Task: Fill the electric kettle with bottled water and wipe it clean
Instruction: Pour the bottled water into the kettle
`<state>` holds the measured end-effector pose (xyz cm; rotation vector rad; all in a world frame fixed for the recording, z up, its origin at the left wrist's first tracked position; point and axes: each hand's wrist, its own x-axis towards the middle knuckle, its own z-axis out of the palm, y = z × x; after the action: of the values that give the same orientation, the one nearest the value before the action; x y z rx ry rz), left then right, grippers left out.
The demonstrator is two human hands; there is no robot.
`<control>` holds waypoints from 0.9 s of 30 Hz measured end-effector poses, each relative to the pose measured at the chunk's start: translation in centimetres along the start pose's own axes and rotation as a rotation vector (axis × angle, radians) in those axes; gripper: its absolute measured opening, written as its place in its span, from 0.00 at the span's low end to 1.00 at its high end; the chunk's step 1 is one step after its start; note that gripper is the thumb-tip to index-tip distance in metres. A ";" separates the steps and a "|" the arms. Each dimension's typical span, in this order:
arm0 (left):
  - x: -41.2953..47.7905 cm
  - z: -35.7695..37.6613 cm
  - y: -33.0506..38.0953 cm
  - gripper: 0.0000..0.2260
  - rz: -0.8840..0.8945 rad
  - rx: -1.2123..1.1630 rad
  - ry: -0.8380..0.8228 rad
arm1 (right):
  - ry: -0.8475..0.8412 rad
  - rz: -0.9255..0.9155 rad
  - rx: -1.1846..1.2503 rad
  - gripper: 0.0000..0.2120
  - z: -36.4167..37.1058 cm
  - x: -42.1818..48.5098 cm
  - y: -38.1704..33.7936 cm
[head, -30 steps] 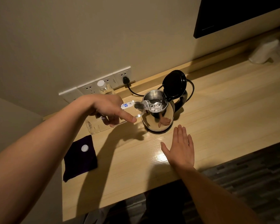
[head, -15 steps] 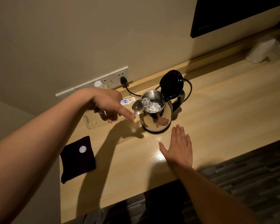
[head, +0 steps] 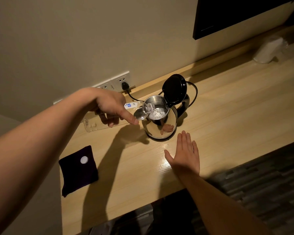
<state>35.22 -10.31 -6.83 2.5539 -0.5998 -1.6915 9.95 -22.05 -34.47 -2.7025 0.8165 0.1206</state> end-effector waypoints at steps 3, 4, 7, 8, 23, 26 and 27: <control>0.0 -0.2 0.3 0.35 -0.007 0.011 0.011 | -0.004 0.001 -0.004 0.45 0.0 0.0 0.0; 0.0 -0.2 0.4 0.36 -0.011 0.014 0.016 | 0.001 0.001 -0.006 0.45 0.0 0.0 0.0; 0.1 -0.5 0.6 0.37 -0.034 0.029 0.014 | -0.001 -0.006 -0.008 0.45 0.0 0.0 0.0; 0.1 -0.6 0.8 0.38 -0.041 0.039 0.012 | 0.001 -0.008 -0.008 0.45 0.0 0.1 0.0; -0.1 -1.4 3.3 0.39 -0.086 0.231 0.007 | 0.273 -0.066 -0.028 0.42 2.1 -0.2 0.6; -0.2 -1.5 3.9 0.36 -0.101 0.263 0.014 | 0.335 -0.070 -0.022 0.40 2.4 -0.2 0.6; -0.2 -1.5 4.1 0.36 -0.104 0.277 0.012 | 0.352 -0.070 -0.016 0.40 2.5 -0.2 0.6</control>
<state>35.27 -14.34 -5.07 2.8270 -0.7627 -1.7333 9.42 -21.62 -37.00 -2.8039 0.8134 -0.3755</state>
